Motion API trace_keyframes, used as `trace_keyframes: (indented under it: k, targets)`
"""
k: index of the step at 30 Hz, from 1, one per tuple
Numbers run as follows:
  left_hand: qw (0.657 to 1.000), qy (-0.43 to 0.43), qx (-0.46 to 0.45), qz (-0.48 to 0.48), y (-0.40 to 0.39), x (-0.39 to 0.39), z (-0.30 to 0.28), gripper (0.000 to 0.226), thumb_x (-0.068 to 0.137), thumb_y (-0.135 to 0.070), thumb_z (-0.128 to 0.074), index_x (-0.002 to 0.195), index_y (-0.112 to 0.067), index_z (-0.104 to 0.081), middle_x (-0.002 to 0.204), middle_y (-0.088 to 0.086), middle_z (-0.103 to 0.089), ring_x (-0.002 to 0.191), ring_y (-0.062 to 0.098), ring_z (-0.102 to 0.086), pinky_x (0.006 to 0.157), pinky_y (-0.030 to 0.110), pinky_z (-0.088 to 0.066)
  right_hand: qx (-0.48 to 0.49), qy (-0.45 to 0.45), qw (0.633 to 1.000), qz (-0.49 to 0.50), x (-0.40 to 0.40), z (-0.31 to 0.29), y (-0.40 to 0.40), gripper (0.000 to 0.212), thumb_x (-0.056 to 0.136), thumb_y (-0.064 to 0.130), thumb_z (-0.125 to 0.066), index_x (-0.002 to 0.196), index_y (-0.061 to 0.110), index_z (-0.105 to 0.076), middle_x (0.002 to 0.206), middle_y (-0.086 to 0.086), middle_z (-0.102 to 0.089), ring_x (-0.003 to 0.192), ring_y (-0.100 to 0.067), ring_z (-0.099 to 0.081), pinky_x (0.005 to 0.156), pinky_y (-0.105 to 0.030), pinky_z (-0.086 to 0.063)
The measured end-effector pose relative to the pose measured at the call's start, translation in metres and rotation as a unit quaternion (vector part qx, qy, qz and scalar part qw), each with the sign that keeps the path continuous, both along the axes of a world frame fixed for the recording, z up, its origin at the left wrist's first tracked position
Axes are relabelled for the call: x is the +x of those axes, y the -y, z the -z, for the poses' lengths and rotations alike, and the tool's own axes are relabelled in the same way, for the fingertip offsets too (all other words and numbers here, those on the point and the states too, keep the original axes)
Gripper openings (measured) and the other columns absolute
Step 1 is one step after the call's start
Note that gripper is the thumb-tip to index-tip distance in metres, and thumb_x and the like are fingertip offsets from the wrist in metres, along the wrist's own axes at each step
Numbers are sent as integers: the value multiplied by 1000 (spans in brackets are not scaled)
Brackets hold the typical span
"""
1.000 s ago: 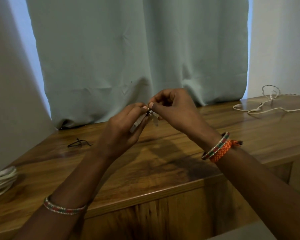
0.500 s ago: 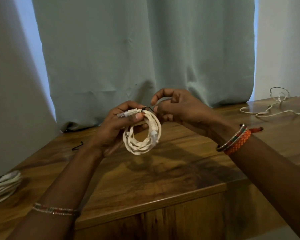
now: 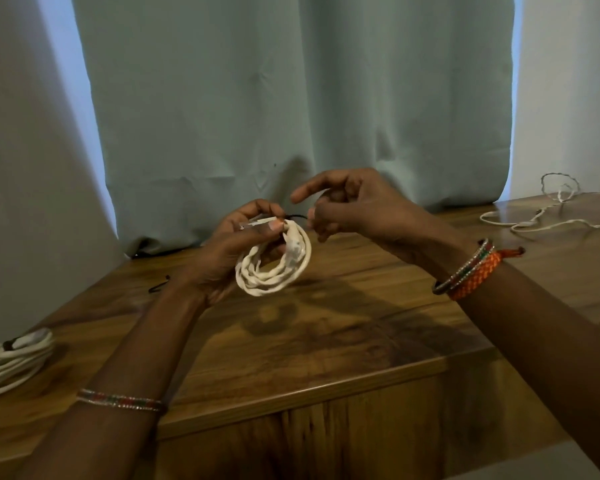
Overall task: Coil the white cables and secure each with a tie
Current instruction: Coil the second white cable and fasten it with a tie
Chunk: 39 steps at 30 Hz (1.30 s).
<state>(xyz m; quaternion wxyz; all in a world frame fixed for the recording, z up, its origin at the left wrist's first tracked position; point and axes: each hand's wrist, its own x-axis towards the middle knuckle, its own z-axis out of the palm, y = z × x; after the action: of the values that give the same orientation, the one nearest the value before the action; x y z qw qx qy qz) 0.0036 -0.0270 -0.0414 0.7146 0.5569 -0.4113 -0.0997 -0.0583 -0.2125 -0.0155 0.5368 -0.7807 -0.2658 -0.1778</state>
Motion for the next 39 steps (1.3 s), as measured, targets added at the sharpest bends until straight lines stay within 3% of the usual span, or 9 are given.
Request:
trace_keyframes:
  k: [3,5,12,17,23,26,31,39]
  targets:
    - [999,30,29,-34,3,-1,2,37,65,1,-76,91,-10,-53,70,1,-66,60,10,-65,56,20,-55,128,-34,991,1,7,10,4,13,87,-1,-59,96,6,-66,73,-5,-68,68,-11,-65,67,-23,-55]
    - [997,41,42,-43,5,-2,4,29,72,1,-66,93,-10,-51,73,2,-65,63,11,-65,58,22,-56,169,-56,984,1,10,18,1,13,87,0,-60,97,6,-65,75,-6,-68,68,-12,-65,67,-23,-55]
    - [996,58,54,-49,7,-3,6,31,69,-4,-61,97,-11,-47,72,-1,-66,66,12,-66,59,23,-56,214,-52,975,24,16,27,-9,14,80,3,-69,93,7,-65,77,-7,-67,69,-15,-65,73,-27,-57]
    - [994,67,62,-55,7,-3,5,34,68,-4,-62,97,-11,-46,77,4,-67,67,12,-67,58,23,-56,113,-28,991,71,10,25,-9,9,82,4,-68,89,10,-69,80,0,-70,77,-8,-67,75,-23,-58]
    - [992,75,84,-52,6,-3,6,34,68,-5,-63,97,-10,-46,72,4,-70,66,12,-68,59,23,-56,12,35,995,95,0,19,-10,13,83,3,-67,94,7,-69,78,-1,-69,69,-4,-68,64,-13,-53]
    - [993,65,92,-48,6,-3,6,35,67,-5,-63,97,-10,-47,72,5,-70,66,12,-68,59,23,-56,-89,122,979,139,-1,19,-8,13,82,9,-70,88,20,-72,81,8,-71,74,-4,-68,70,-19,-56]
    - [987,81,125,-53,5,-3,6,35,68,-6,-64,99,-10,-49,74,6,-72,67,14,-69,62,25,-58,-204,204,945,155,-3,18,-4,13,81,9,-71,89,19,-74,83,8,-70,80,-4,-65,71,-17,-55]
    - [991,65,114,-40,5,-6,6,35,65,0,-62,98,-9,-51,73,5,-70,68,12,-69,60,22,-56,-230,254,931,129,-4,17,3,11,82,9,-69,89,15,-74,85,3,-69,82,-8,-64,69,-18,-55]
